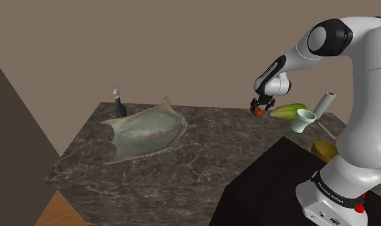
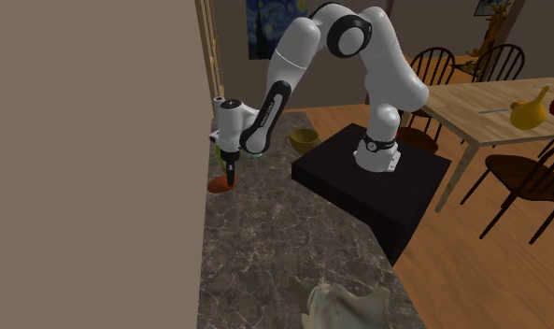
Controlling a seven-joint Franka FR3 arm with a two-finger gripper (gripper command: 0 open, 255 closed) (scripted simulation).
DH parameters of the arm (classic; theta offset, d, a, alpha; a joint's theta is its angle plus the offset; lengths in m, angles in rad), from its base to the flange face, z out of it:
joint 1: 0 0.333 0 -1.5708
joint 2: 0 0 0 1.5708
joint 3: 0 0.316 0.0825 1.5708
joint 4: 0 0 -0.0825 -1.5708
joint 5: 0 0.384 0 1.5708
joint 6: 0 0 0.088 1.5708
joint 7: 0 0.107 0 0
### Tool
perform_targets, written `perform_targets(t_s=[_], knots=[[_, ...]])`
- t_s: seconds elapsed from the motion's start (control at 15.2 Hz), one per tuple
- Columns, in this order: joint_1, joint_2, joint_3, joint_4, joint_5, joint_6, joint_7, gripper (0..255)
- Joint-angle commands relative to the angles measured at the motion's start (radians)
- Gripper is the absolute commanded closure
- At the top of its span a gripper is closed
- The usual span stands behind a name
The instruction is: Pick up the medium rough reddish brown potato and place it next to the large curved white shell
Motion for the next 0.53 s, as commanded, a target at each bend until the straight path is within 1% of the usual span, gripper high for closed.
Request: perform_targets(t_s=[0.0,0.13,0.46], knots=[[-0.009,0.028,0.008,0.016,0.005,0.013,-0.004,0],[-0.015,0.049,0.014,0.027,0.009,0.023,-0.007,0],[-0.015,0.049,0.014,0.027,0.009,0.023,-0.007,0]])
